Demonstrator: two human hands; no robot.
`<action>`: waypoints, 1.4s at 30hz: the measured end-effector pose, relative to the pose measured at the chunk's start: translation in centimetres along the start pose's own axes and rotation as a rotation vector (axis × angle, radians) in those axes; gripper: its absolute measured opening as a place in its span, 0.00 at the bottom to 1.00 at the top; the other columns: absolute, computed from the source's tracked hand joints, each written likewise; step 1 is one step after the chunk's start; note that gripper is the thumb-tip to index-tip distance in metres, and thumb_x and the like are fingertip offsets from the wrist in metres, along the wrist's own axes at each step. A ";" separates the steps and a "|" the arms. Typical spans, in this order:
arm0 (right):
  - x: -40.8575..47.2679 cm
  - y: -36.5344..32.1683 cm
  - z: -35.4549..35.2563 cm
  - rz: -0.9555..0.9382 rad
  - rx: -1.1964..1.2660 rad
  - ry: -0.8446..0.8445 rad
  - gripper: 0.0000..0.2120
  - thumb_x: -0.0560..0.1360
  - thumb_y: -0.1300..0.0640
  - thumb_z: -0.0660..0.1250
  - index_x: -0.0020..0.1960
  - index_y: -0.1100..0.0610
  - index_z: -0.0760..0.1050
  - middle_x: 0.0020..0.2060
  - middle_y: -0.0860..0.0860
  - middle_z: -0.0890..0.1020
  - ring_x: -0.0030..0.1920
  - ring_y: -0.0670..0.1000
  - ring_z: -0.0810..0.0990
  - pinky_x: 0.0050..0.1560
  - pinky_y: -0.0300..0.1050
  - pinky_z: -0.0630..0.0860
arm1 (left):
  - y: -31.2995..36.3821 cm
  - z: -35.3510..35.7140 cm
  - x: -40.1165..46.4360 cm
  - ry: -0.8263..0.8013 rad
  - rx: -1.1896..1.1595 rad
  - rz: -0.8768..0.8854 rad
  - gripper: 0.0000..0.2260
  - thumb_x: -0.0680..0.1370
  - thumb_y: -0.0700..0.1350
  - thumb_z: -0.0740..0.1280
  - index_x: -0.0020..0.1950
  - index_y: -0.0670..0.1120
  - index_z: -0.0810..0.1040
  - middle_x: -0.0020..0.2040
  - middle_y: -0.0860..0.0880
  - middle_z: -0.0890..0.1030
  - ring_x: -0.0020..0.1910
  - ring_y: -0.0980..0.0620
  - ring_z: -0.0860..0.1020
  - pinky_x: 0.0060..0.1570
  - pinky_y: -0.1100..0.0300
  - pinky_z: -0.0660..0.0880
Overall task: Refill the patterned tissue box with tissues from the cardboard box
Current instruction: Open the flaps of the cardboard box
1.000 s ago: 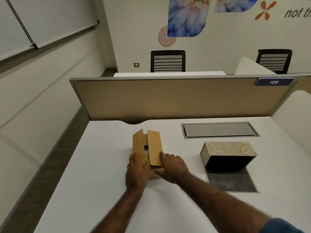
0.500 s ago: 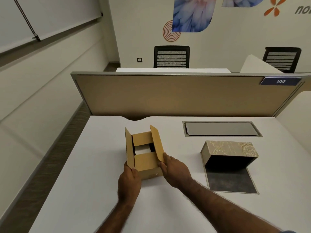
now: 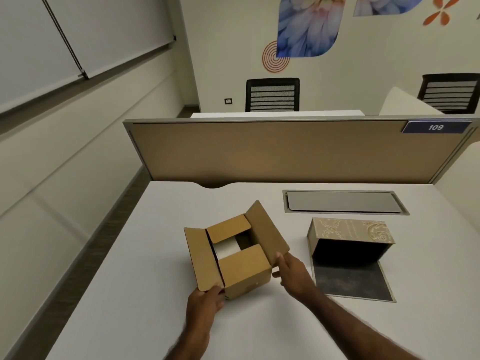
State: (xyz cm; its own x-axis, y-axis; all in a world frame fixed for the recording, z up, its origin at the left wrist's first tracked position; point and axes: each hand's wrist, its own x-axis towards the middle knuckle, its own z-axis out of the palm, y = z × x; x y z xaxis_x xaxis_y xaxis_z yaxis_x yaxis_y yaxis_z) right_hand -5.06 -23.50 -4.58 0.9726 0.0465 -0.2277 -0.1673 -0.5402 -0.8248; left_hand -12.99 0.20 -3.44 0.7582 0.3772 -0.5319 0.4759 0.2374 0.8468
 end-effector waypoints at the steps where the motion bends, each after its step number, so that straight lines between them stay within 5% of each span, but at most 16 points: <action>1: -0.3 0.4 -0.5 0.025 0.051 -0.023 0.21 0.90 0.44 0.50 0.67 0.54 0.76 0.58 0.52 0.85 0.52 0.52 0.87 0.53 0.53 0.85 | -0.4 0.1 -0.4 -0.007 -0.047 -0.038 0.03 0.81 0.41 0.71 0.54 0.46 0.80 0.53 0.41 0.87 0.53 0.41 0.86 0.61 0.42 0.81; 12: -2.2 2.3 -3.2 0.205 0.397 -0.178 0.22 0.90 0.45 0.54 0.71 0.59 0.74 0.60 0.57 0.84 0.56 0.59 0.87 0.48 0.51 0.83 | -3.5 1.2 -4.5 -0.067 -0.307 -0.274 0.16 0.81 0.37 0.69 0.69 0.36 0.77 0.65 0.37 0.82 0.64 0.43 0.79 0.76 0.50 0.65; 16: -2.0 2.5 -3.6 0.215 0.418 -0.208 0.22 0.89 0.43 0.54 0.69 0.58 0.75 0.60 0.57 0.84 0.57 0.59 0.86 0.51 0.53 0.84 | -3.9 1.9 -5.5 -0.063 -0.296 -0.285 0.17 0.82 0.42 0.68 0.70 0.38 0.77 0.61 0.40 0.84 0.69 0.43 0.77 0.77 0.49 0.64; 20: -1.8 2.9 -3.5 0.227 0.321 -0.112 0.24 0.86 0.37 0.59 0.58 0.57 0.81 0.51 0.55 0.87 0.49 0.57 0.88 0.49 0.56 0.85 | -3.3 2.1 -6.5 0.099 -0.176 -0.173 0.19 0.79 0.44 0.73 0.68 0.40 0.78 0.59 0.41 0.85 0.60 0.43 0.80 0.61 0.52 0.73; 25: -3.2 3.6 -3.6 0.053 0.086 0.210 0.35 0.77 0.25 0.59 0.34 0.56 0.76 0.29 0.50 0.81 0.32 0.53 0.81 0.37 0.51 0.81 | -1.4 0.8 -6.9 0.429 0.184 0.104 0.32 0.79 0.51 0.74 0.78 0.42 0.67 0.76 0.40 0.73 0.73 0.39 0.73 0.67 0.45 0.73; 28: -4.4 3.7 -3.3 -0.151 0.028 0.293 0.32 0.78 0.25 0.59 0.30 0.50 0.71 0.24 0.45 0.74 0.28 0.48 0.74 0.31 0.46 0.73 | -0.2 -0.4 -6.7 0.496 0.428 0.338 0.32 0.78 0.52 0.74 0.78 0.46 0.67 0.77 0.42 0.71 0.75 0.41 0.71 0.65 0.46 0.75; 31: -5.1 2.3 -2.9 -0.423 -0.058 0.233 0.25 0.80 0.27 0.61 0.37 0.45 0.76 0.33 0.39 0.79 0.34 0.44 0.78 0.33 0.41 0.77 | 1.0 -0.8 -5.5 0.453 0.615 0.558 0.31 0.77 0.53 0.74 0.77 0.49 0.68 0.76 0.45 0.72 0.74 0.46 0.71 0.64 0.54 0.73; 34: -4.6 0.2 -2.3 -0.658 -0.207 0.116 0.21 0.79 0.30 0.68 0.58 0.46 0.83 0.55 0.41 0.84 0.54 0.40 0.81 0.50 0.37 0.79 | 2.6 -0.6 -2.7 0.303 0.803 0.688 0.30 0.77 0.52 0.75 0.76 0.49 0.69 0.76 0.47 0.72 0.75 0.49 0.70 0.66 0.60 0.68; 38: -2.2 -2.2 -1.3 -0.691 -0.501 -0.113 0.43 0.73 0.28 0.72 0.82 0.44 0.66 0.83 0.46 0.68 0.84 0.50 0.60 0.81 0.52 0.63 | 5.0 0.1 2.1 -0.007 1.063 0.634 0.38 0.78 0.57 0.72 0.83 0.47 0.60 0.82 0.47 0.65 0.81 0.48 0.62 0.77 0.53 0.62; 40: -0.6 -2.9 -0.5 -0.648 -0.662 -0.202 0.53 0.70 0.30 0.76 0.86 0.44 0.57 0.86 0.47 0.60 0.88 0.52 0.48 0.84 0.55 0.46 | 6.1 0.3 4.4 -0.099 1.147 0.606 0.41 0.78 0.60 0.70 0.84 0.48 0.56 0.84 0.48 0.60 0.83 0.48 0.57 0.81 0.49 0.58; 42: 0.5 -3.1 0.0 -0.606 -0.789 -0.269 0.57 0.68 0.32 0.79 0.87 0.46 0.54 0.86 0.48 0.61 0.88 0.55 0.47 0.84 0.58 0.41 | 6.9 0.7 6.3 -0.164 1.215 0.586 0.41 0.77 0.63 0.69 0.84 0.50 0.55 0.85 0.48 0.60 0.83 0.46 0.58 0.80 0.46 0.59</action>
State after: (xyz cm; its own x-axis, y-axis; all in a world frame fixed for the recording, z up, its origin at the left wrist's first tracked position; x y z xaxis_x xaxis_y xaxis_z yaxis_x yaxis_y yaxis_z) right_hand -4.05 -21.80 -2.16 0.7738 0.6290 -0.0750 0.5873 -0.7568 -0.2870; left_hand -4.58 3.62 -0.93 0.9866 0.0187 -0.1623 0.0921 -0.8841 0.4582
